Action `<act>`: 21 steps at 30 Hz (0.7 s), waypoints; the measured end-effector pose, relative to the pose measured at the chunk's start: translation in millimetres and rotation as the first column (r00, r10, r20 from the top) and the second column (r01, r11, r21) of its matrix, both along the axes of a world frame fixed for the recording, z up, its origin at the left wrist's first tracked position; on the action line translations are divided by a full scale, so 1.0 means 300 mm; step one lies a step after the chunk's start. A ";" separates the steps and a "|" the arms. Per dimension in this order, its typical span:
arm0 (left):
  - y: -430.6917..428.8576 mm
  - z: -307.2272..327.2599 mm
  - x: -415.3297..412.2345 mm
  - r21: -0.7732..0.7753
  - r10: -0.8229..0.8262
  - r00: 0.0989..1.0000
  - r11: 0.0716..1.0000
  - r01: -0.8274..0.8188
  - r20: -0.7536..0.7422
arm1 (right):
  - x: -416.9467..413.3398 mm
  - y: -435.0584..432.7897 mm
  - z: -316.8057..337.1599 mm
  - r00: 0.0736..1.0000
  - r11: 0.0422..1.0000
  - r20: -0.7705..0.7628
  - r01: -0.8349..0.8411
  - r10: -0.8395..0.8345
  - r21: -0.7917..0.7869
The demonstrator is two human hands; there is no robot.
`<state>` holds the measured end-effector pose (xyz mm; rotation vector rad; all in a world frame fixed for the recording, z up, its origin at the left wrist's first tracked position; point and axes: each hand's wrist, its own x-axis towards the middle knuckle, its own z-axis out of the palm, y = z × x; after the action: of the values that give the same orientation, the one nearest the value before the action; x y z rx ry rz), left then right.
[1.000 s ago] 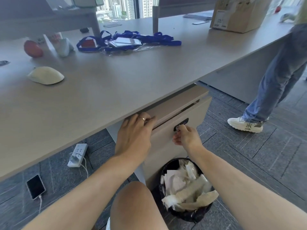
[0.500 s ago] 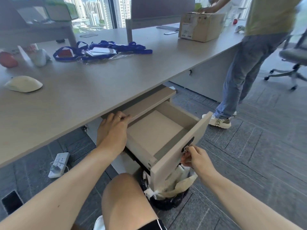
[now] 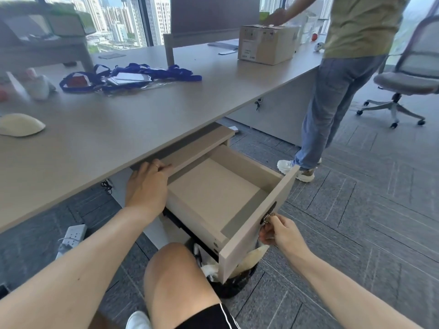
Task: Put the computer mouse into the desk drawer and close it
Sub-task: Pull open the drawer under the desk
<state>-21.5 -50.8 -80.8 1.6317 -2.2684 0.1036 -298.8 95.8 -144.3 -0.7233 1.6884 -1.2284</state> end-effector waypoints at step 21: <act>0.137 0.333 0.081 0.351 -0.251 0.968 0.906 0.238 -0.011 | -0.065 0.009 0.393 0.254 0.873 -0.837 -0.205 0.484 0.443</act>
<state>2.9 -9.9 19.1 1.4887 -2.6130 -0.3571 -318.2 98.5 -26.5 -1.7854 2.3141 -0.1156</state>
